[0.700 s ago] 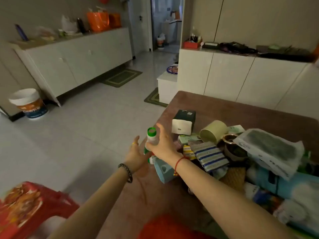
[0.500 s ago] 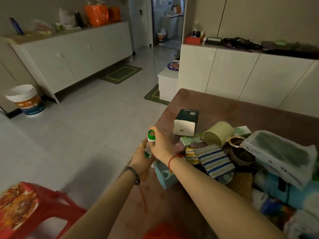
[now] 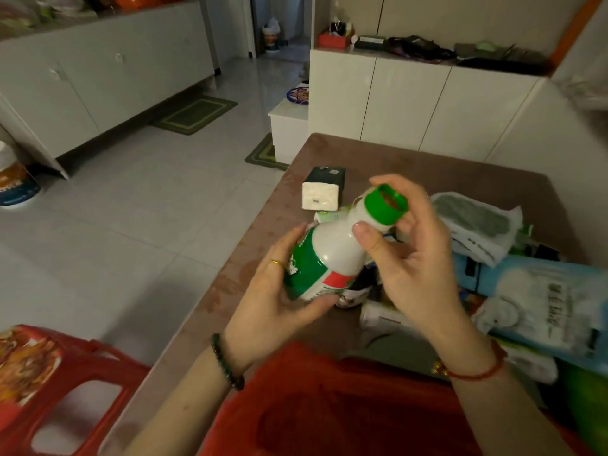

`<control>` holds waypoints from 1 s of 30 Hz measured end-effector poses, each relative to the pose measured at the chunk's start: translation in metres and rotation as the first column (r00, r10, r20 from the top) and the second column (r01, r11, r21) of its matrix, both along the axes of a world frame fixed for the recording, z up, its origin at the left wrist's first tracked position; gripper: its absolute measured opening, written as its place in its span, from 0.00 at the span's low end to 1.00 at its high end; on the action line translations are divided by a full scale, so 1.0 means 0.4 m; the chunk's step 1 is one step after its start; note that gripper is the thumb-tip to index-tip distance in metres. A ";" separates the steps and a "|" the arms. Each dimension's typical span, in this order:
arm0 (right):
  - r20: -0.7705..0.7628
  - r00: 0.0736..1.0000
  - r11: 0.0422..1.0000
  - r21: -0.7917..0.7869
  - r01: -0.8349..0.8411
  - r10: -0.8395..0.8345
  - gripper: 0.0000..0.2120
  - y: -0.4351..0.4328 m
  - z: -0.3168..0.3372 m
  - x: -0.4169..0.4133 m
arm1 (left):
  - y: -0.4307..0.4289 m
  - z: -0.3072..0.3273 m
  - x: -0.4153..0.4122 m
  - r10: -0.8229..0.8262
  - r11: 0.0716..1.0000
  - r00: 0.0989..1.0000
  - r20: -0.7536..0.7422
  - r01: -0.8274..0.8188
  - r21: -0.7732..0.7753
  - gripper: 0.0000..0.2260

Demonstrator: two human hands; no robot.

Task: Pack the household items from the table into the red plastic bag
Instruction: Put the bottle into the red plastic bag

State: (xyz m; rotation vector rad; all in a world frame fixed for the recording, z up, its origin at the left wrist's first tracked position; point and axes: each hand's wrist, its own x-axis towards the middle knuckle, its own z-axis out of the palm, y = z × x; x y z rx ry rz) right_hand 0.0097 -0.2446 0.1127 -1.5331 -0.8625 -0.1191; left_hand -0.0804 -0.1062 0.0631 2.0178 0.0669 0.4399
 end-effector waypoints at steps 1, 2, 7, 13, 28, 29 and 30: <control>-0.009 1.000 1.000 -0.020 -0.023 0.023 0.17 -0.034 0.006 -0.028 | -0.024 -0.011 -0.024 -0.088 0.996 0.995 -0.054 0.086 -0.039 0.44; -0.020 0.999 0.998 -0.050 -0.045 0.044 0.17 -0.065 0.003 -0.056 | -0.039 -0.030 -0.050 -0.160 0.987 0.978 -0.137 0.159 -0.015 0.49; -0.226 0.973 0.980 -0.198 -0.009 -0.037 0.15 -0.187 -0.111 -0.170 | -0.042 -0.206 -0.166 0.007 0.774 0.762 -0.648 0.406 0.486 0.54; -0.437 0.877 0.960 -0.268 0.082 -0.197 0.18 -0.181 -0.295 -0.243 | 0.004 -0.292 -0.156 0.276 0.924 0.725 -0.631 -0.021 0.381 0.17; -0.839 0.470 0.910 -0.385 -0.154 -0.275 0.18 0.040 -0.425 -0.206 | -0.024 -0.269 -0.103 0.311 0.941 0.747 -0.588 -0.329 0.080 0.13; -0.856 0.455 0.905 -0.371 -0.209 -0.246 0.17 0.043 -0.424 -0.199 | -0.019 -0.268 -0.106 0.305 0.945 0.748 -0.590 -0.313 0.092 0.13; -0.873 0.439 0.894 -0.354 -0.273 -0.212 0.17 0.042 -0.424 -0.192 | -0.013 -0.265 -0.109 0.295 0.950 0.748 -0.594 -0.297 0.097 0.13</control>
